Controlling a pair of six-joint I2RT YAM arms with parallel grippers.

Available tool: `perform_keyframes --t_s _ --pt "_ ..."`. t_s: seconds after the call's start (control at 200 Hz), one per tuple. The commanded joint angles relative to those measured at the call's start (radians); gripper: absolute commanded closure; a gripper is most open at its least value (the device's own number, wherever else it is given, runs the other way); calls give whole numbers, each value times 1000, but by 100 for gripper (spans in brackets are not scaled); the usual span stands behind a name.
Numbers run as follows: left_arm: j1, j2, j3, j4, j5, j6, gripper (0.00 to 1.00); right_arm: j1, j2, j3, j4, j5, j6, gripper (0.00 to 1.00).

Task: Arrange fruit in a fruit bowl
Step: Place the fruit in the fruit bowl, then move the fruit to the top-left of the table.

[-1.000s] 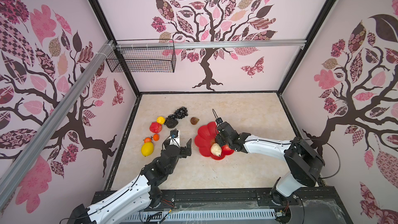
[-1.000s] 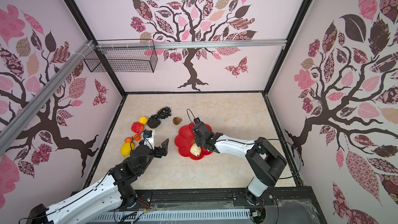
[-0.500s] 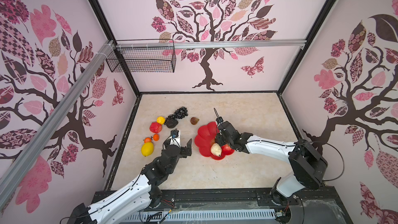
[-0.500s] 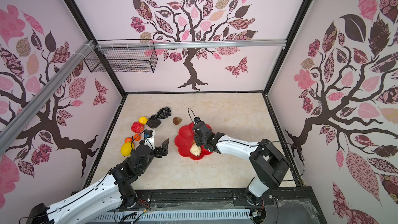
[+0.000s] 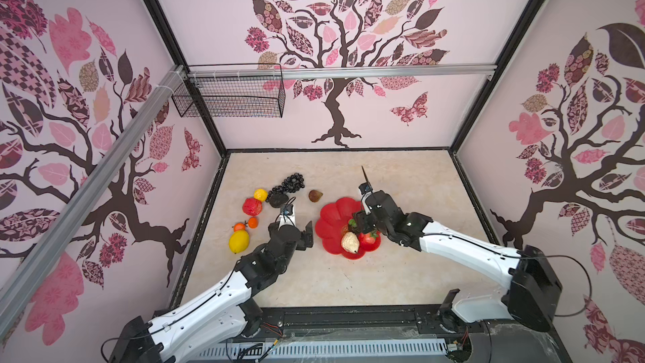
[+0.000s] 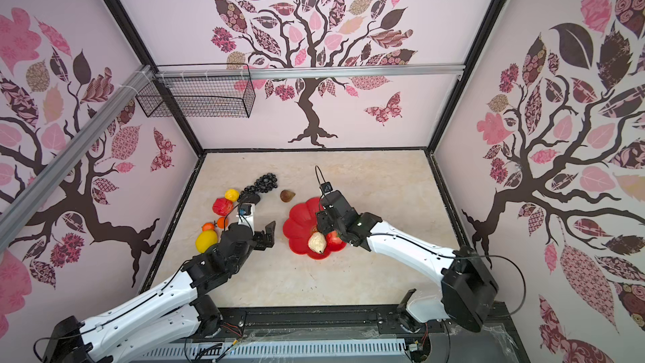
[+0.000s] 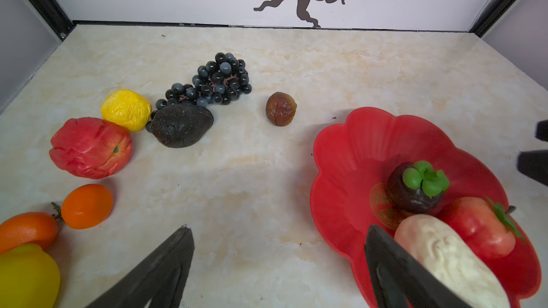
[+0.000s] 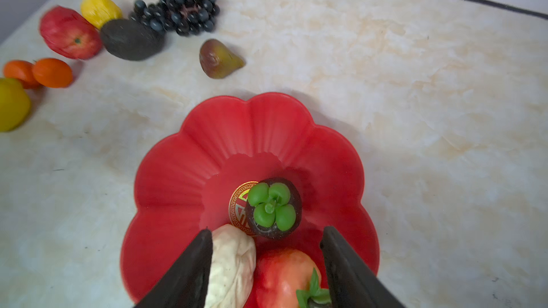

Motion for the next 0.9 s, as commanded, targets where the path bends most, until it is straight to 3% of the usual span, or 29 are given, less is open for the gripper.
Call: perform_keyframes --t_s 0.0,0.16,0.445,0.545,0.635,0.895 --pt "31 131 149 -77 6 -25 7 5 -118 -8 -74 -29 37 34" --pt "154 371 364 -260 61 -83 9 6 -287 -94 -91 -71 92 30" --pt "420 570 514 -361 141 -115 9 6 -531 -253 -110 -76 171 21" --pt "525 650 546 -348 285 -102 11 5 -565 -288 -117 -73 185 19" --pt "551 698 562 -311 328 -89 10 5 -577 -302 -122 -75 193 18" --pt "583 847 702 -399 273 -89 7 5 -580 -315 -123 -85 188 16"
